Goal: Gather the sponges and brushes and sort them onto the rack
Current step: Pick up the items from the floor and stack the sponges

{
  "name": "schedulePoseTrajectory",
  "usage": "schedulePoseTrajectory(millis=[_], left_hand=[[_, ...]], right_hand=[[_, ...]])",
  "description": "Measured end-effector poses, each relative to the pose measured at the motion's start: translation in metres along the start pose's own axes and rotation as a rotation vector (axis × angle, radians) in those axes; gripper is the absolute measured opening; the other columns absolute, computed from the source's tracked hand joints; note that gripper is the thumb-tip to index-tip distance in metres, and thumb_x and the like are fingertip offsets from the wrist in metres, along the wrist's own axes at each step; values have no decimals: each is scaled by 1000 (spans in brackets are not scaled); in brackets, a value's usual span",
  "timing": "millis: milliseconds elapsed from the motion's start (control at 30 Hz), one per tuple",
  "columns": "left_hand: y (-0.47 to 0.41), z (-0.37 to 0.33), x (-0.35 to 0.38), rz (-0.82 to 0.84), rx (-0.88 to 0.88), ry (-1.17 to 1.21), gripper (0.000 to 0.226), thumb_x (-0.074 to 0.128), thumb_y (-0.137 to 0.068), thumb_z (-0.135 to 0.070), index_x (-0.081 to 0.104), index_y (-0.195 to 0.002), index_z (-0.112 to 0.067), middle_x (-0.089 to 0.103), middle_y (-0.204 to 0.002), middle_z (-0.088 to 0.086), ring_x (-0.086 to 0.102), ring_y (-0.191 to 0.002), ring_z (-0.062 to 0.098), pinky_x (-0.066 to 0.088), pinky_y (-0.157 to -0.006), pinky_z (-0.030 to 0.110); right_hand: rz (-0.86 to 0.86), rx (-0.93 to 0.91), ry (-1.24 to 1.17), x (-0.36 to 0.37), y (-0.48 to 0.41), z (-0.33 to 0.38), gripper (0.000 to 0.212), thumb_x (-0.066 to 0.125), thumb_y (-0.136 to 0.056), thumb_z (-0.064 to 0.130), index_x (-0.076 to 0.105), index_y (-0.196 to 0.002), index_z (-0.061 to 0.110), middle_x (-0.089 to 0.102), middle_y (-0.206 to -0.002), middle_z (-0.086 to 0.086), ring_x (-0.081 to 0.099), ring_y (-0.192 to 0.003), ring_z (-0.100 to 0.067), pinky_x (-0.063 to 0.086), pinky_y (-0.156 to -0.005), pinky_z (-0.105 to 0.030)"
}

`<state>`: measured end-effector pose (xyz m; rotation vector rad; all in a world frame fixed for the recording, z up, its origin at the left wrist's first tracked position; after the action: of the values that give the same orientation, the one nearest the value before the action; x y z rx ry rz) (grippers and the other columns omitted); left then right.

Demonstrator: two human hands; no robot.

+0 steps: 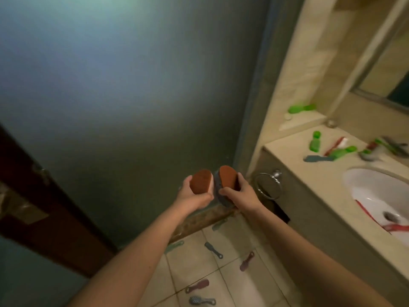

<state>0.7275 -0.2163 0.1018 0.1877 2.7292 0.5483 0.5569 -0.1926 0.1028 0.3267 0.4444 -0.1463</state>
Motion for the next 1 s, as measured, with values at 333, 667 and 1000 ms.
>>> schedulePoseTrajectory(millis=[333, 667, 1000], left_hand=[[-9, -78, 145, 307, 329, -172, 90, 77, -72, -24, 27, -146, -36, 35, -146, 2, 44, -127, 22, 43, -101, 35], [0, -167, 311, 449, 420, -62, 82, 75, -75, -41, 27, -141, -34, 38, -139, -2, 43, -107, 13, 45, -77, 21], [33, -242, 451, 583, 434, 42, 57, 68, -76, -46, 33, -121, -41, 41, -119, -11, 46, -94, 6, 36, -59, 14]], right_hand=[[-359, -70, -83, -151, 29, -46, 73, 64, -88, 38, 28, -152, 27, 41, -149, -1, 49, -123, -19, 49, -99, -37], [-540, -72, -195, -310, 31, -94, 75, 62, -88, 29, 24, -152, 31, 42, -142, 1, 50, -113, -16, 48, -75, -20], [-734, -83, -247, -443, 55, -134, 72, 62, -86, 28, 29, -149, 36, 44, -125, 14, 53, -108, -11, 50, -75, -18]])
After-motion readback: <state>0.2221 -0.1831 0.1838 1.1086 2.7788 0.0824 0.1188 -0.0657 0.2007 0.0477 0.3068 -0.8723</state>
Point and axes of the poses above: each hand's wrist, its own y-axis away from the middle knuckle, its own x-axis out of the palm, z = x × y, the point moved 1 cm from there along -y, towards the middle knuckle
